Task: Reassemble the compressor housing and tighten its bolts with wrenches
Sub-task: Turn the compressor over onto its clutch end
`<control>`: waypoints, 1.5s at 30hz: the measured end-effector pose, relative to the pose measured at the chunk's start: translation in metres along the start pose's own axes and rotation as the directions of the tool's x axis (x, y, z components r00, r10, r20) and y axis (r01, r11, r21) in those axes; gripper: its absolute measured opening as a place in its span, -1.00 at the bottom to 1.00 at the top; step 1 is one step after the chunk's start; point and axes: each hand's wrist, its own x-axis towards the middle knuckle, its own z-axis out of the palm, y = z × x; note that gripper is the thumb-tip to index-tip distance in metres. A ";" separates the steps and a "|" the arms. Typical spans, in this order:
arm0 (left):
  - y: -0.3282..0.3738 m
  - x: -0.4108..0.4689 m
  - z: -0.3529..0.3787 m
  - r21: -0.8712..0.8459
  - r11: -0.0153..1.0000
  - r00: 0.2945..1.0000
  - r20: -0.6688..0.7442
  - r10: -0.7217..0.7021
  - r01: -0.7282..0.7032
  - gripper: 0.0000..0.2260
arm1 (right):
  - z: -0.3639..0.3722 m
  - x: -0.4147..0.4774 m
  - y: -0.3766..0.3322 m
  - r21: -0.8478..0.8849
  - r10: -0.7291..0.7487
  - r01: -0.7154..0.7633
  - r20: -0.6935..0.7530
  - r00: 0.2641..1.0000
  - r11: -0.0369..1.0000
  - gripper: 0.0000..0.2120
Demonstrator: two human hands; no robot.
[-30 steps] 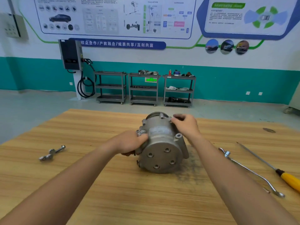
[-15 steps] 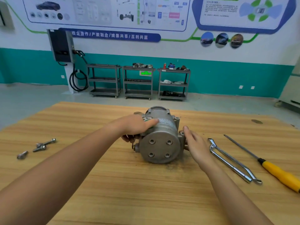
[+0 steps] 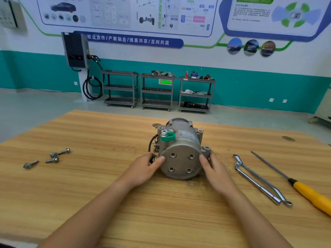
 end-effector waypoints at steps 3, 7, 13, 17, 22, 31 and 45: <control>-0.004 -0.001 0.006 -0.147 0.989 0.996 -0.093 0.006 -0.019 -0.80 | 0.000 -0.002 -0.001 -0.018 -0.028 0.029 0.009 1.000 0.999 -0.25; -0.007 -0.003 0.004 -0.260 0.965 0.989 -0.150 -0.011 -0.028 -0.77 | 0.002 -0.005 -0.002 -0.046 -0.075 0.074 -0.019 0.997 0.996 -0.32; 0.019 -0.018 -0.013 -0.423 0.904 0.961 -0.269 -0.064 -0.058 -0.50 | -0.001 -0.022 -0.028 0.076 -0.133 0.154 -0.229 0.964 0.985 -0.58; 0.043 -0.030 -0.030 -0.531 0.836 0.955 -0.295 -0.028 -0.139 -0.46 | -0.007 -0.031 -0.051 0.167 -0.124 0.177 -0.287 0.950 0.970 -0.60; 0.078 0.003 -0.077 -0.534 0.844 0.992 -0.075 -0.102 0.047 -0.55 | -0.031 0.000 -0.091 0.313 0.079 -0.036 -0.126 0.989 0.949 -0.39; 0.070 0.092 -0.091 -0.374 0.887 0.962 0.156 -0.226 0.269 -0.62 | -0.017 0.019 -0.118 0.439 0.214 -0.162 -0.071 0.974 0.884 -0.76; 0.089 0.082 -0.090 -0.291 0.923 0.949 0.264 -0.175 0.252 -0.61 | -0.009 -0.027 -0.097 0.491 0.144 -0.020 -0.216 0.966 0.871 -0.87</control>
